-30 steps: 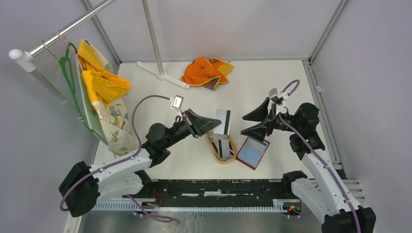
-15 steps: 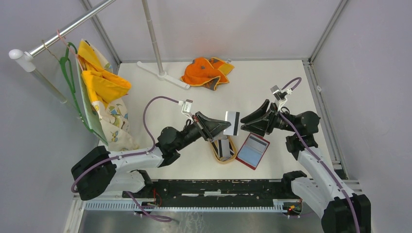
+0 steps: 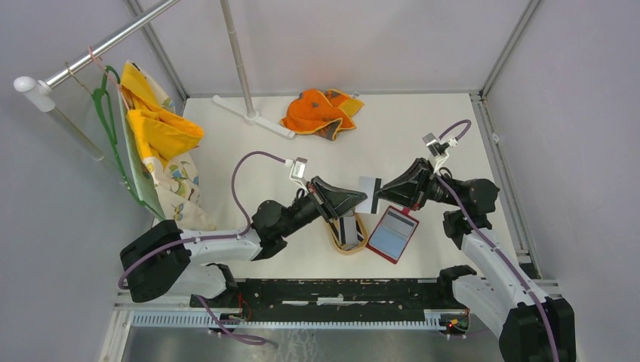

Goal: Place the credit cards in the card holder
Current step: Pick up the credit card from the storage box, then move the storage box to the center of the board.

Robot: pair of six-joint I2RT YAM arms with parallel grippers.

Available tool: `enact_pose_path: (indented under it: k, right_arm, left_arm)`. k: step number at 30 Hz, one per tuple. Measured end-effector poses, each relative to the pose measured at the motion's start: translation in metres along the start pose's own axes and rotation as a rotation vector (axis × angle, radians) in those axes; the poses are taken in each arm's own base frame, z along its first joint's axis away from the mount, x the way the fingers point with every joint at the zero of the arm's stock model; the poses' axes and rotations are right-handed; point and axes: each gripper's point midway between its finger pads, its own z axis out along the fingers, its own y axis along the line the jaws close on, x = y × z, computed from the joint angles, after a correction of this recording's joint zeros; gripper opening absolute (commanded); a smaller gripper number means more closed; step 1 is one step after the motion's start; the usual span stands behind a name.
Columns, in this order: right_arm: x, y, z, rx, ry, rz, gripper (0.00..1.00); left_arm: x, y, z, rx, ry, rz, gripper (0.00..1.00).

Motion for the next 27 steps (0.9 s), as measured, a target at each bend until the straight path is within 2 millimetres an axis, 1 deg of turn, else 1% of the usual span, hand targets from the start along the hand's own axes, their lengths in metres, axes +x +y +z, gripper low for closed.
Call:
enact_pose_path:
  k: [2, 4, 5, 8, 10, 12, 15, 16, 18, 19, 22, 24, 25, 27]
  right_arm:
    - [0.0, 0.001, 0.0, -0.003, 0.0, 0.002, 0.0]
    - [0.0, 0.001, 0.0, -0.002, -0.001, 0.001, 0.0]
    - [0.0, 0.0, 0.0, 0.0, -0.001, -0.004, 0.0]
    - [0.005, -0.008, -0.001, 0.023, 0.034, -0.041, 0.0]
    - [0.004, -0.019, -0.002, 0.064, 0.069, -0.1, 0.0]
    - [-0.002, -0.03, -0.007, 0.114, 0.098, -0.188, 0.0]
    - [-0.006, -0.045, -0.024, 0.186, 0.119, -0.302, 0.0]
    - [-0.006, -0.051, -0.03, 0.211, 0.125, -0.322, 0.0]
    - [-0.005, -0.067, -0.045, 0.272, 0.142, -0.351, 0.0]
    - [-0.004, -0.078, -0.053, 0.309, 0.151, -0.361, 0.0]
    - [0.003, -0.108, -0.071, 0.415, 0.204, -0.367, 0.0]
    - [0.01, -0.127, -0.082, 0.479, 0.266, -0.375, 0.0]
    - [0.012, -0.132, -0.086, 0.5, 0.29, -0.38, 0.0]
    - [0.019, -0.14, -0.093, 0.535, 0.33, -0.392, 0.0]
  left_arm:
    - [0.001, 0.0, 0.001, 0.0, -0.002, -0.001, 0.12]
    - [0.0, 0.0, 0.003, 0.001, -0.005, -0.001, 0.29]
    - [0.0, 0.001, 0.003, -0.004, -0.005, 0.0, 0.35]
    - [0.004, 0.008, 0.003, -0.043, 0.005, -0.001, 0.47]
    - [0.007, 0.017, 0.0, -0.093, 0.02, 0.016, 0.53]
    - [0.007, 0.028, -0.01, -0.171, 0.041, 0.052, 0.57]
    - [0.003, 0.031, -0.028, -0.244, 0.069, 0.106, 0.73]
    - [0.002, 0.031, -0.034, -0.258, 0.08, 0.118, 0.75]
    - [0.005, 0.034, -0.05, -0.286, 0.105, 0.136, 0.75]
    - [0.008, 0.037, -0.058, -0.301, 0.119, 0.137, 0.73]
    - [0.026, 0.053, -0.08, -0.346, 0.179, 0.127, 0.58]
    - [0.048, 0.064, -0.092, -0.383, 0.242, 0.112, 0.5]
    - [0.064, 0.068, -0.097, -0.4, 0.291, 0.109, 0.48]
    - [0.1, 0.069, -0.103, -0.432, 0.386, 0.117, 0.37]
